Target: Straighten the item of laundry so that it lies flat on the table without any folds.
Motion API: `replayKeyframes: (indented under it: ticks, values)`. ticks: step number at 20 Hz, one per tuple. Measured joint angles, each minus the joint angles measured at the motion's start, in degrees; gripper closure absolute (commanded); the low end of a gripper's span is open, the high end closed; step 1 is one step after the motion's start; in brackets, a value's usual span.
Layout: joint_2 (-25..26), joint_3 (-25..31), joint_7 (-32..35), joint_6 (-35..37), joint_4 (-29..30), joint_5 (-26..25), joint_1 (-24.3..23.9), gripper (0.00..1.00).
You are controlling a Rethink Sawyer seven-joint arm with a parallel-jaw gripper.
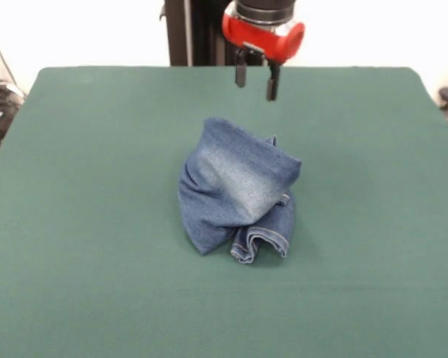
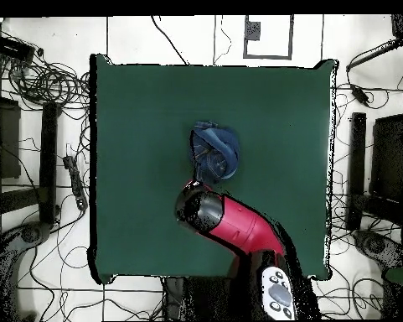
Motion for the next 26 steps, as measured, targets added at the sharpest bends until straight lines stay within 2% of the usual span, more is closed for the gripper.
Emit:
replayKeyframes:
  ticks: [3,6,7,10,12,16,26]
  values:
    - [0.84,-0.01,0.0,0.52,-1.07,-2.45,-1.22,0.0]
    - [1.56,0.14,-0.02,1.95,-3.1,-7.83,-2.25,0.0]
    - [1.51,0.84,-0.19,2.56,-4.49,-13.38,-3.07,0.0]
    - [1.01,2.64,-0.61,2.6,-5.17,-19.01,-4.38,0.0]
    - [0.02,6.24,-1.84,2.59,-5.21,-25.54,-6.72,0.0]
    - [-1.6,11.03,-3.11,2.92,-5.15,-32.17,-8.94,0.0]
    - [-4.82,21.99,-6.04,5.22,-5.12,-40.83,-11.61,0.0]
